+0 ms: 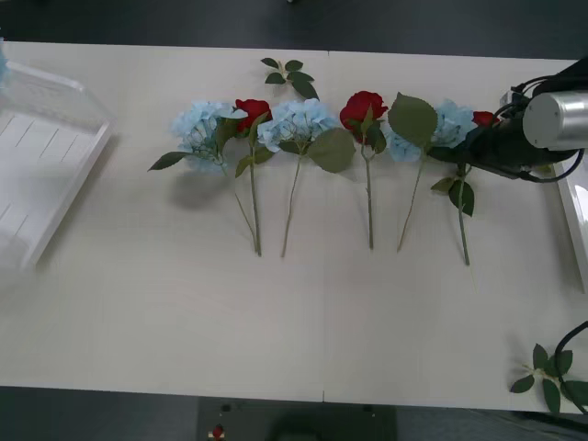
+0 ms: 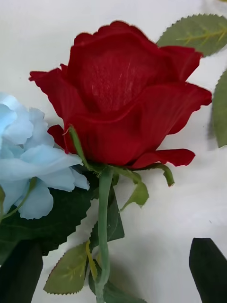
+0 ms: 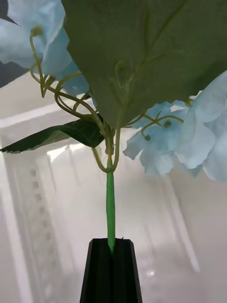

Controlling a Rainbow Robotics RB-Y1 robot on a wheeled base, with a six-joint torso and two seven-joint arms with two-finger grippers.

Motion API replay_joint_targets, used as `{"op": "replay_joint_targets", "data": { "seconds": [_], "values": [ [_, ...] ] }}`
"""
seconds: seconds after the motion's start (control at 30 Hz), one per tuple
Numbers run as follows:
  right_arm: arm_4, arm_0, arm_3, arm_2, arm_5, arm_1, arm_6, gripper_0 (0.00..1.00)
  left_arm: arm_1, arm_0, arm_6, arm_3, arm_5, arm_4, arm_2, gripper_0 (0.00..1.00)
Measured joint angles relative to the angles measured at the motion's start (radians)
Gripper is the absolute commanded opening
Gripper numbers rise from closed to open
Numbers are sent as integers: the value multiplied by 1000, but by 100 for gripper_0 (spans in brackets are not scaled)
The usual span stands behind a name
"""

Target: Put the red flowers into the right box and the blue flowers into the left box

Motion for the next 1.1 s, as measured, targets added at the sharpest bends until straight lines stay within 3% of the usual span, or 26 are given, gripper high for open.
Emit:
{"op": "replay_joint_targets", "data": {
  "seconds": [0.23, 0.47, 0.53, 0.57, 0.63, 1.1],
  "values": [
    [9, 0, 9, 106, -52, 3, 0, 95, 7, -137, 4, 47, 166, -350, -3, 0],
    [16, 0, 13, 174, -56, 3, 0, 95, -91, -153, 168, 71, 159, -428, -3, 0],
    [15, 0, 18, 166, -56, 3, 0, 68, -132, -153, 196, 94, 128, -435, -3, 0],
    [15, 0, 20, 159, -56, 4, 0, 39, -154, -153, 196, 106, 105, -445, -3, 0],
    [15, 0, 22, 148, -56, 4, 0, 0, -192, -153, 196, 125, 62, -475, -3, 0],
    [14, 0, 23, 146, -56, 4, 0, 0, -282, -153, 196, 218, -130, -482, -3, 0]
  ]
}}
